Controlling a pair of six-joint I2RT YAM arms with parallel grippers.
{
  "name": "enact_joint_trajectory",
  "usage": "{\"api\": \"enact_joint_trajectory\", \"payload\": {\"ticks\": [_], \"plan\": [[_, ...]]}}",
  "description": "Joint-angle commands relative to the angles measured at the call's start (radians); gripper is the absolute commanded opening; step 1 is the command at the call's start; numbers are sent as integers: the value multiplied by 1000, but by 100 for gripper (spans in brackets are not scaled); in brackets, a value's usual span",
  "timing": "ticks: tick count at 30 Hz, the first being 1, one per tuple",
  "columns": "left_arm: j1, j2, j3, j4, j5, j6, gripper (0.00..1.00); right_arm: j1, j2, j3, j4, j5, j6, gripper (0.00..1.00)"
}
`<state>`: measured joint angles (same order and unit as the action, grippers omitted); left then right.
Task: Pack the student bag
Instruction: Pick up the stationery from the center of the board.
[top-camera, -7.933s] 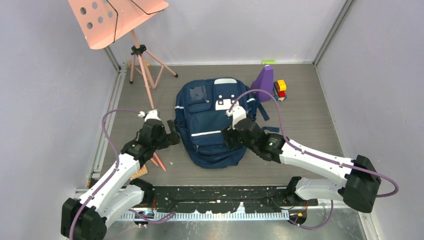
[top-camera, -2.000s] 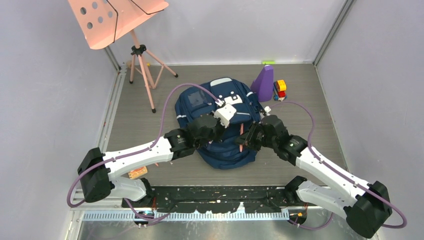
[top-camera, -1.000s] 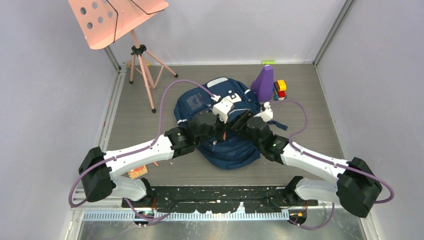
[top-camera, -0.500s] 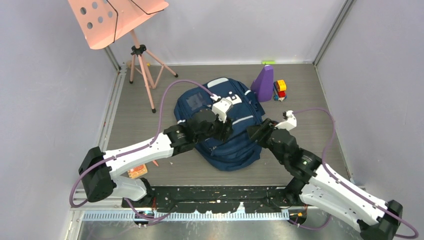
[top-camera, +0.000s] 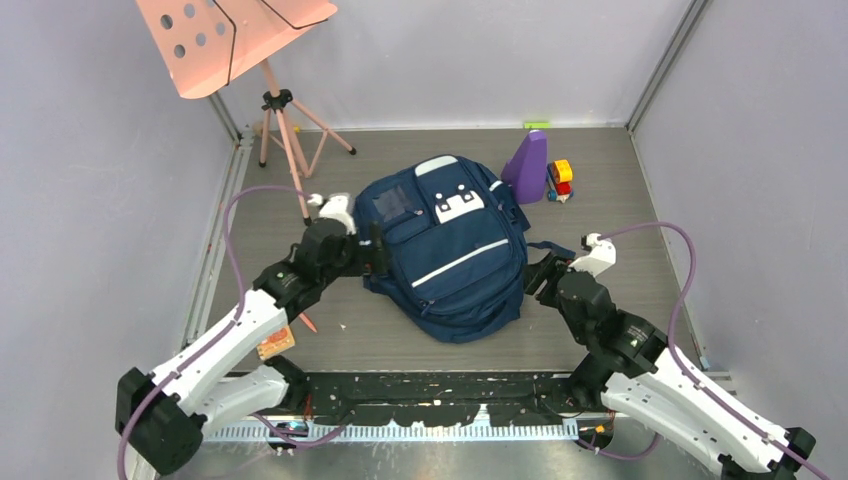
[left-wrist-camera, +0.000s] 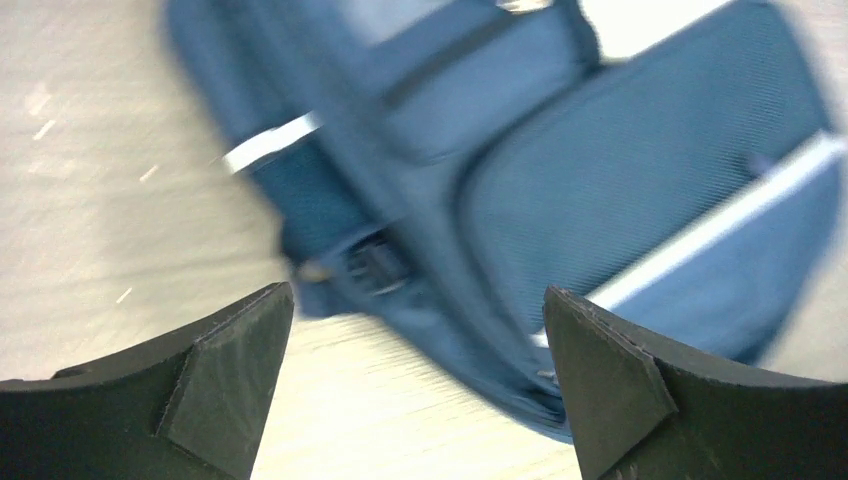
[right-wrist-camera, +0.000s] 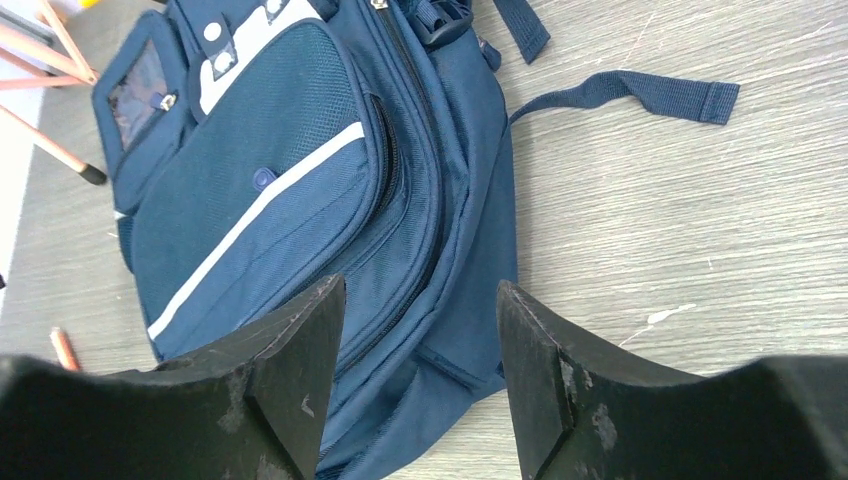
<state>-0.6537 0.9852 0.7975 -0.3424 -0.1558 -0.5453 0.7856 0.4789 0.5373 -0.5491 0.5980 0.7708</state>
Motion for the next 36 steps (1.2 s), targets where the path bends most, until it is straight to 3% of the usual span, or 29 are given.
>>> {"api": "enact_joint_trajectory", "payload": {"ticks": [1, 4, 8, 14, 24, 36], "plan": [[190, -48, -135, -182, -56, -143, 99, 4, 42, 42, 61, 18, -70, 64], [334, -104, -238, -192, -72, -178, 99, 5, 70, 35, 104, -16, -81, 65], [412, -158, -335, -217, -192, -213, 98, 4, 86, 17, 155, -43, -85, 65], [459, -122, -333, -249, -230, -255, 80, 4, 87, 3, 184, -52, -90, 65], [542, -5, -306, -255, -140, -249, 57, 5, 74, -4, 184, -39, -109, 67], [626, 36, -314, -213, -21, -197, 17, 4, 57, -11, 184, -31, -107, 67]]}}
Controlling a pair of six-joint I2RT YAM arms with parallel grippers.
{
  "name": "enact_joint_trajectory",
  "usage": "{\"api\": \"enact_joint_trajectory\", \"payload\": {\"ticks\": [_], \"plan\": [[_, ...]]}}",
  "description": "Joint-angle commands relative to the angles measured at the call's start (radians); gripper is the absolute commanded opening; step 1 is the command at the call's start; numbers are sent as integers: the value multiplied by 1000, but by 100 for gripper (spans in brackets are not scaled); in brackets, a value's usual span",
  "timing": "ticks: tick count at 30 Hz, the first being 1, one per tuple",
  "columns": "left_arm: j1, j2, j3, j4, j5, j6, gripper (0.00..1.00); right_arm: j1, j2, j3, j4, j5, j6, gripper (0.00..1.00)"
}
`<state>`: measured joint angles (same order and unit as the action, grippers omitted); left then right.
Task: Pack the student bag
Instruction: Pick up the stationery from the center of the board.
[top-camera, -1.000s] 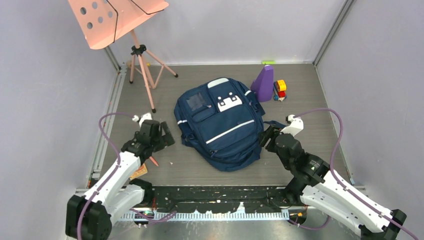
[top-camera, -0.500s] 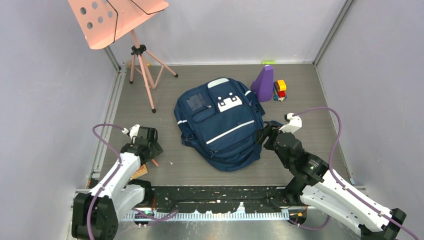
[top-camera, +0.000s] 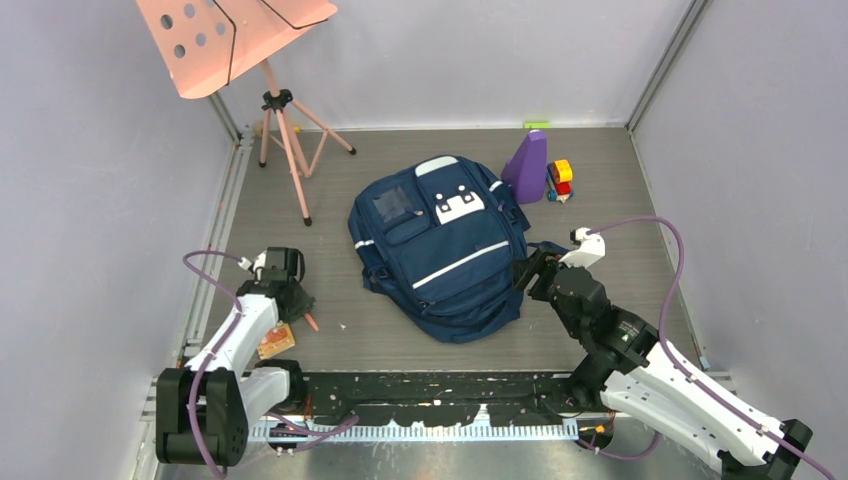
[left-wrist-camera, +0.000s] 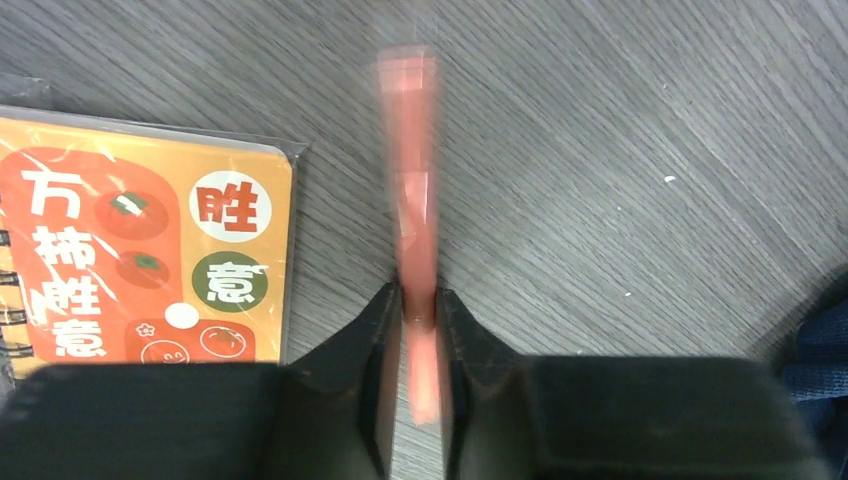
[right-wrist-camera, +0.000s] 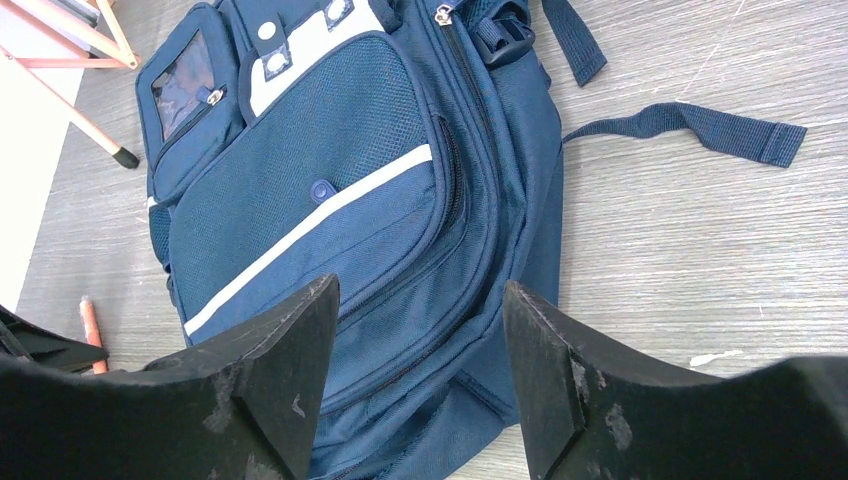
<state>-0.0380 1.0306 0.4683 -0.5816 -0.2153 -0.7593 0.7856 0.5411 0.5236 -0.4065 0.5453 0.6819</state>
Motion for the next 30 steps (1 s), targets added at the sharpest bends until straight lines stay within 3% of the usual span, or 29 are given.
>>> {"api": "enact_joint_trajectory", "payload": {"ticks": [1, 5, 14, 21, 30], "plan": [[10, -15, 14, 27, 43, 20, 13, 4, -5, 7, 38, 21, -18, 67], [10, -48, 5, 51, 123, 36, 1, 4, -5, 21, 28, 18, -24, 67], [-38, -269, 24, 125, 346, 126, 0, 4, 39, 55, 70, -42, -29, 68], [-270, -403, 73, 260, 473, 223, 0, 4, 215, 97, 234, -271, 0, 67], [-558, -315, 123, 427, 495, 235, 0, 43, 489, 172, 582, -567, 172, 66]]}}
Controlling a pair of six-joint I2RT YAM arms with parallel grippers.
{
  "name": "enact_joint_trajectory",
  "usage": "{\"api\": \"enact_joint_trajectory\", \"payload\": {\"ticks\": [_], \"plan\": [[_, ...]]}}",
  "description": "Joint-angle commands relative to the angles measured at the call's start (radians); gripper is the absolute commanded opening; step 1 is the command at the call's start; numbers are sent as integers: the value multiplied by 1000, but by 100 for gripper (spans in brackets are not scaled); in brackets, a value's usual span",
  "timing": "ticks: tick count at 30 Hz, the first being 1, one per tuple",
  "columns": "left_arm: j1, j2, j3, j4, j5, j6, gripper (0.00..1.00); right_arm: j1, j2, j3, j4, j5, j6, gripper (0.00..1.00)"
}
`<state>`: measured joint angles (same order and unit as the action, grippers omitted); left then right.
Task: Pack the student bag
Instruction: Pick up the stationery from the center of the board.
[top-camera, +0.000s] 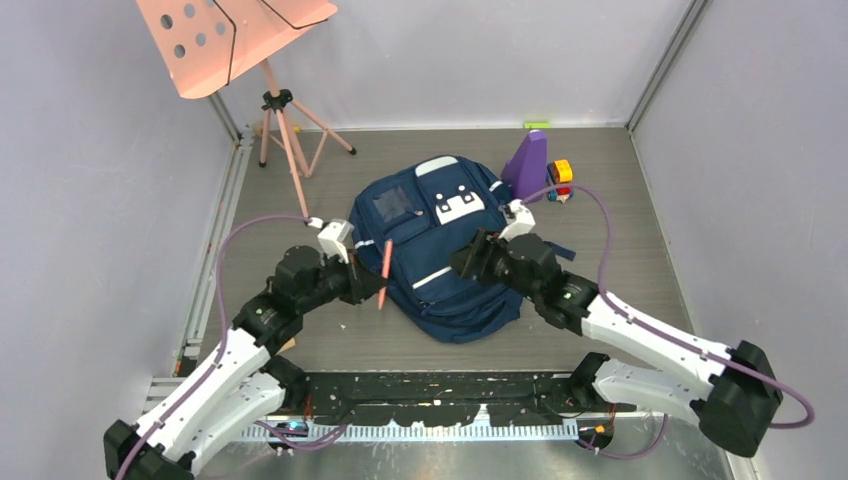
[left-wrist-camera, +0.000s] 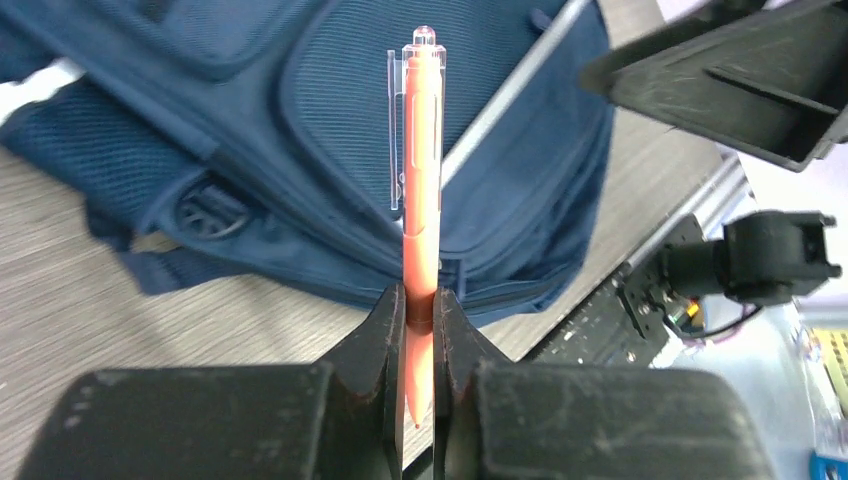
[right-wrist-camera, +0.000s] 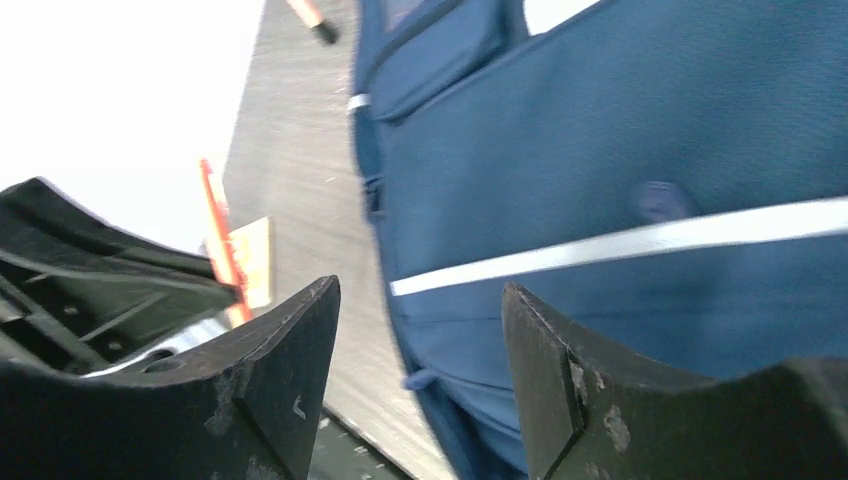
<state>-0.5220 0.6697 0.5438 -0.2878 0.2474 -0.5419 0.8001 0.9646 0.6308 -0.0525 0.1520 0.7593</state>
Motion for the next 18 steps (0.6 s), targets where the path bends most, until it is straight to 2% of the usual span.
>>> {"api": "enact_joint_trajectory", "payload": {"ticks": [1, 5, 9, 11, 14, 18], "plan": [[-97, 62, 50, 148, 29, 12, 0, 35, 98, 68, 274, -188, 105, 66], [-170, 100, 51, 216, 6, 6, 0, 75, 173, 79, 364, -219, 151, 66], [-209, 148, 59, 249, 10, 9, 0, 104, 232, 106, 370, -218, 158, 62], [-237, 163, 60, 273, 6, 7, 0, 110, 257, 122, 368, -229, 162, 55], [-260, 172, 64, 282, -16, 9, 0, 112, 288, 141, 356, -242, 161, 51], [-269, 167, 62, 307, -45, 4, 0, 117, 294, 146, 336, -224, 150, 22]]}}
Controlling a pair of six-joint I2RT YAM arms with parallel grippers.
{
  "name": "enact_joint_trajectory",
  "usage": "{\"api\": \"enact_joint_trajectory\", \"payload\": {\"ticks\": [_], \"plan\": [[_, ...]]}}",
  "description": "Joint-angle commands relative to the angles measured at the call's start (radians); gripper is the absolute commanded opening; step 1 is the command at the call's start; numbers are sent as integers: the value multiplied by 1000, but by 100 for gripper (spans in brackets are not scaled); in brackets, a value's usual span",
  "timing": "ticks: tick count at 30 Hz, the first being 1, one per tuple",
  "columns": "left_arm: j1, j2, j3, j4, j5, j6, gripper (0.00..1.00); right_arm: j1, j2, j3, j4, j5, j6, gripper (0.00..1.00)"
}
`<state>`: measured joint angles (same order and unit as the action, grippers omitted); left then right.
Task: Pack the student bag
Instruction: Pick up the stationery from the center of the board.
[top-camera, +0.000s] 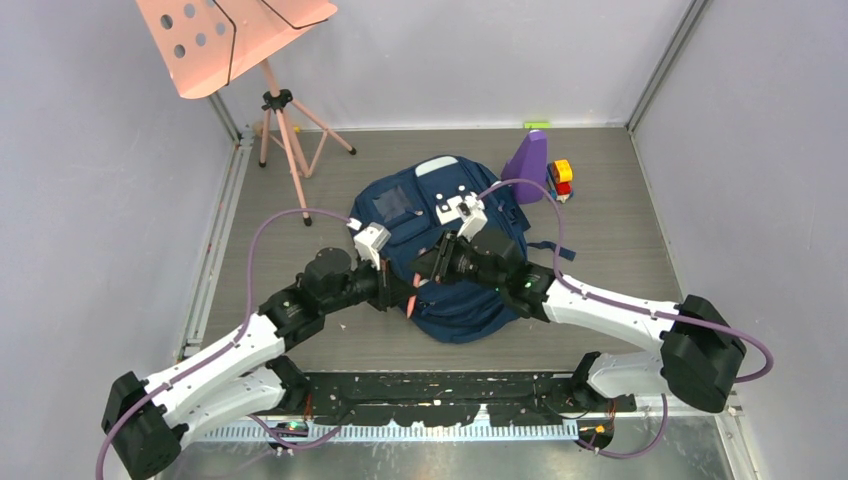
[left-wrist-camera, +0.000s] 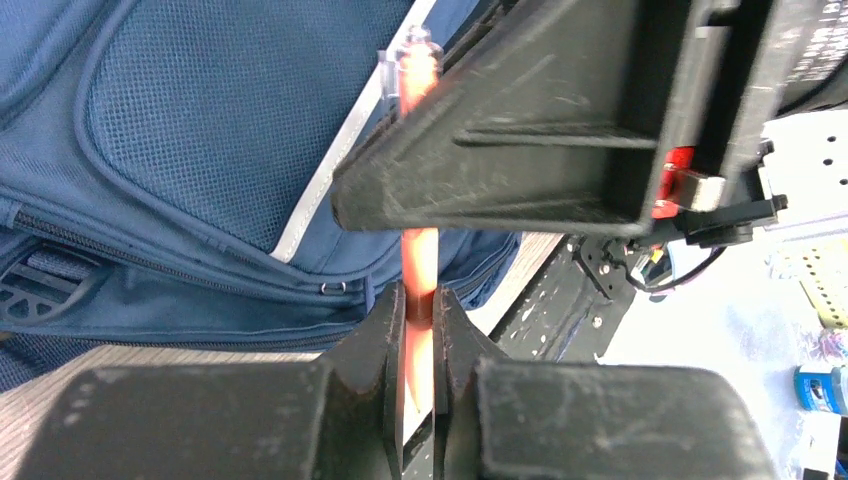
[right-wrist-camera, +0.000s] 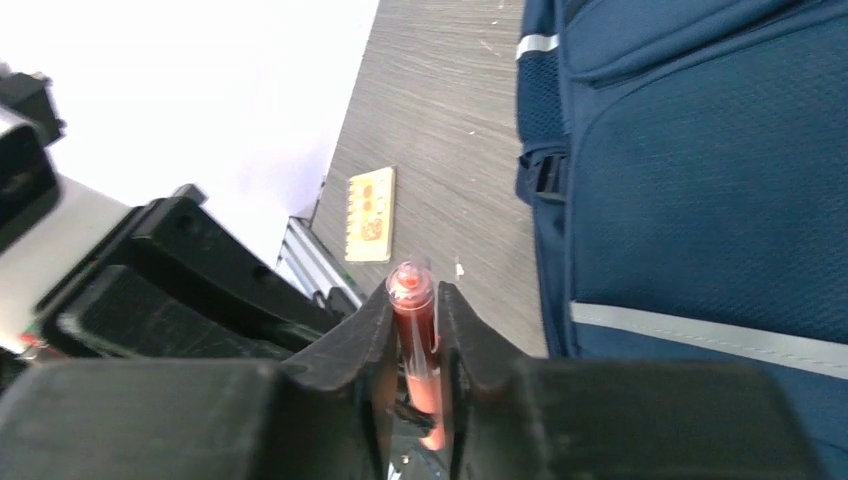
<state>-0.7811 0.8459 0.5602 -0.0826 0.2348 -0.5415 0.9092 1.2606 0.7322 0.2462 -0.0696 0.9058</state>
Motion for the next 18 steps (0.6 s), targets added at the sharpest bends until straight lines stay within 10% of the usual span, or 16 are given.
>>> {"api": "enact_joint_trajectory", "payload": {"ticks": [1, 7, 12, 18], "plan": [[-10, -12, 50, 101, -52, 4, 0, 9, -7, 40, 36, 12, -2, 11], [-12, 17, 154, -37, -108, 71, 2, 8, -80, -2, -18, 157, -78, 1], [-12, 45, 193, -51, -88, 79, 61, 7, -175, 30, -181, 308, -221, 1], [-13, 103, 227, -49, -59, 133, 82, -30, -320, 70, -393, 482, -343, 1]]}}
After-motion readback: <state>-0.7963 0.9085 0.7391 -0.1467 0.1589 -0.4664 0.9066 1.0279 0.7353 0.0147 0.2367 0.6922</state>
